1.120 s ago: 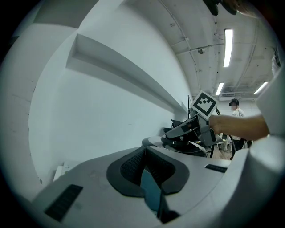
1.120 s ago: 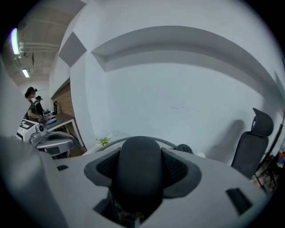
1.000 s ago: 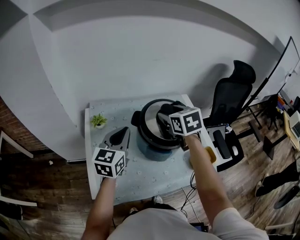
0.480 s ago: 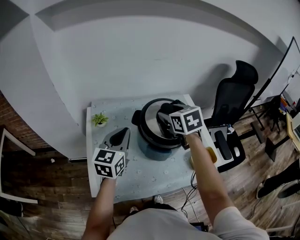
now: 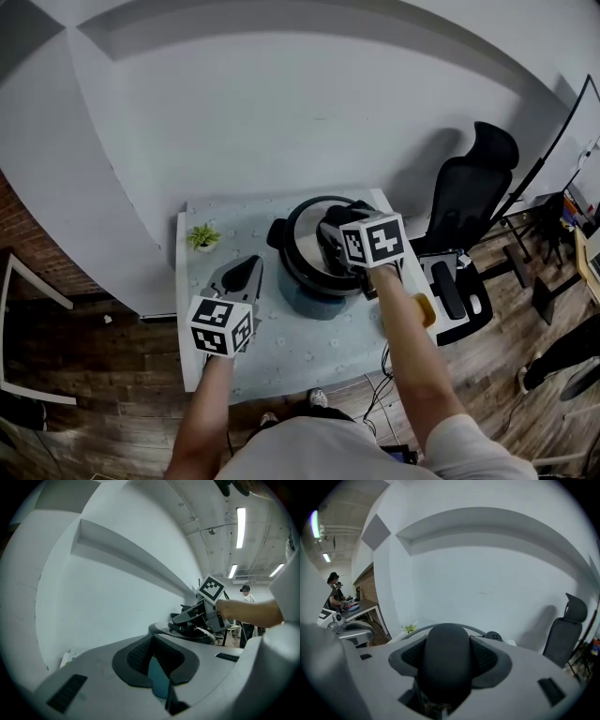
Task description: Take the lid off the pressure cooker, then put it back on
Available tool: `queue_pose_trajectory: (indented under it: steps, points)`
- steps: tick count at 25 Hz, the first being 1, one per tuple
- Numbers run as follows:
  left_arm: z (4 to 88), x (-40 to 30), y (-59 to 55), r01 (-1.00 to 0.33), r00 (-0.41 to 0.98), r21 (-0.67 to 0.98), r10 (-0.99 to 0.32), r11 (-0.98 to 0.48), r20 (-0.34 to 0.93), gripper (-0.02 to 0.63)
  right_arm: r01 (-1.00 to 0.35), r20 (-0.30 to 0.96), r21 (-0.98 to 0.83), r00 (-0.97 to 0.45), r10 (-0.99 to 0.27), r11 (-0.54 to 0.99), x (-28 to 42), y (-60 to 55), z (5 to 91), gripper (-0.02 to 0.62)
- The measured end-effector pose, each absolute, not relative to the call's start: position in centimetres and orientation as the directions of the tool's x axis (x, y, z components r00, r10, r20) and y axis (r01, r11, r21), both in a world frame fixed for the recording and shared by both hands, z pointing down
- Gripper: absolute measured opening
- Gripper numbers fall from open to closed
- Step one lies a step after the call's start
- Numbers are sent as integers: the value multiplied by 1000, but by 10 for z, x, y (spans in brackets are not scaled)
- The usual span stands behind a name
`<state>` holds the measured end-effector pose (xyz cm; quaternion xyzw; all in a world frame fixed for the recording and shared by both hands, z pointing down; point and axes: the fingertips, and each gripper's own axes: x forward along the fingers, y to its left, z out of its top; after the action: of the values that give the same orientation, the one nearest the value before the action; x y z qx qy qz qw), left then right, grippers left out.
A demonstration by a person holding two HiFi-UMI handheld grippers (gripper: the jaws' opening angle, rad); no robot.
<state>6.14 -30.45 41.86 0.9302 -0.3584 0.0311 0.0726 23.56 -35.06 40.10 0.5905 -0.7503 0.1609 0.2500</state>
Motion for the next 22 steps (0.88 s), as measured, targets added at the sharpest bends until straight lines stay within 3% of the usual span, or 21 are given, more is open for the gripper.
queue_pose_trajectory:
  steps: [22]
  points:
    - [410,65,-307,-604,797,105,-596,-790,96,14,-997,564,50,-21,-826,59,244,-352,401,275]
